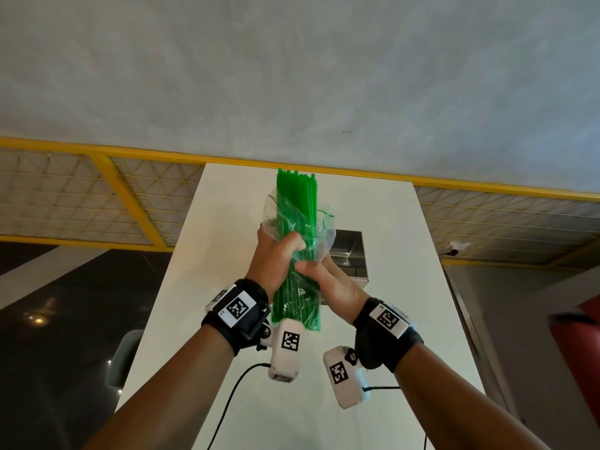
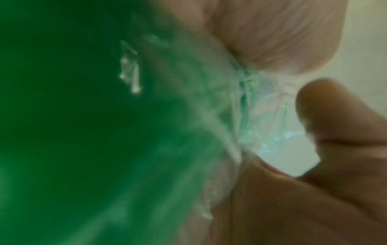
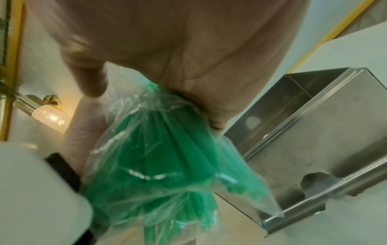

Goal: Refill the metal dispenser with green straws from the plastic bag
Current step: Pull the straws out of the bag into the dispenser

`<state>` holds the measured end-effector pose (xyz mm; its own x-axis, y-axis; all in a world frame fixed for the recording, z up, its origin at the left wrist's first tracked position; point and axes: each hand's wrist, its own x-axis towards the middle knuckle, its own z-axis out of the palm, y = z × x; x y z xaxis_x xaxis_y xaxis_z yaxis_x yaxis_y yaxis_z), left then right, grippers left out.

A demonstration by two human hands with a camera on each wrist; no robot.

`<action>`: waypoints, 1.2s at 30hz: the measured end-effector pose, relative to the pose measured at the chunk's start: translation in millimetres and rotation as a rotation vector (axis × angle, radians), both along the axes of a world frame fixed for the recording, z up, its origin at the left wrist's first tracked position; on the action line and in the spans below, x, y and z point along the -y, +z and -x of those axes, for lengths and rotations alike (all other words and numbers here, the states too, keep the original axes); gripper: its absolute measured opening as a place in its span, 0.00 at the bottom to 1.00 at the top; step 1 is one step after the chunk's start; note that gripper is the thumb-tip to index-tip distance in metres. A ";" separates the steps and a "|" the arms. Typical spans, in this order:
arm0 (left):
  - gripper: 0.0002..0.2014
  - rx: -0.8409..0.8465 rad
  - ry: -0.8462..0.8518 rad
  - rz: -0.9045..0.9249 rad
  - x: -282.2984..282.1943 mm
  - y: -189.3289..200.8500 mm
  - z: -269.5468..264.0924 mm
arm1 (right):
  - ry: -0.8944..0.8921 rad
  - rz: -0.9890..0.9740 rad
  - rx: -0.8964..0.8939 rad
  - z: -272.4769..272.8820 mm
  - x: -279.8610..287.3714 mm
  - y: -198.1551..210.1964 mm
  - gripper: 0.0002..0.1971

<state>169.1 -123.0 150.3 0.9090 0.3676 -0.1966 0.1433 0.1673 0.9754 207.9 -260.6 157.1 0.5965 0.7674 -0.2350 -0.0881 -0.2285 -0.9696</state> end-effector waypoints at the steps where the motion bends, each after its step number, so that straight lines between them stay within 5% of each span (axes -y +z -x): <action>1: 0.19 -0.015 -0.011 -0.008 -0.9 2.6 -0.2 | 0.026 -0.001 0.030 -0.3 0.1 2.0 0.39; 10: 0.26 0.024 -0.070 -0.272 -3.0 21.7 -9.1 | 0.000 -0.035 0.070 -8.9 -2.5 10.5 0.19; 16: 0.49 -0.042 -0.154 -0.433 -4.4 25.4 -8.8 | -0.201 -0.098 -0.092 -3.6 -5.7 -4.4 0.15; 20: 0.40 -0.087 -0.309 -0.612 -9.1 23.3 -7.1 | -0.307 -0.119 -0.228 5.5 -12.0 -16.7 0.09; 24: 0.37 -0.164 -0.369 -0.573 -18.7 10.4 -9.1 | -0.422 -0.283 -0.469 16.7 -26.3 -23.5 0.16; 30: 0.09 -0.254 -0.431 -0.829 -26.9 22.6 -15.7 | -0.464 -0.405 -0.787 22.5 -39.7 -27.4 0.33; 36: 0.21 -0.363 -0.571 -0.972 -41.4 19.8 -28.7 | -0.408 -0.287 -0.891 22.1 -45.6 -36.0 0.25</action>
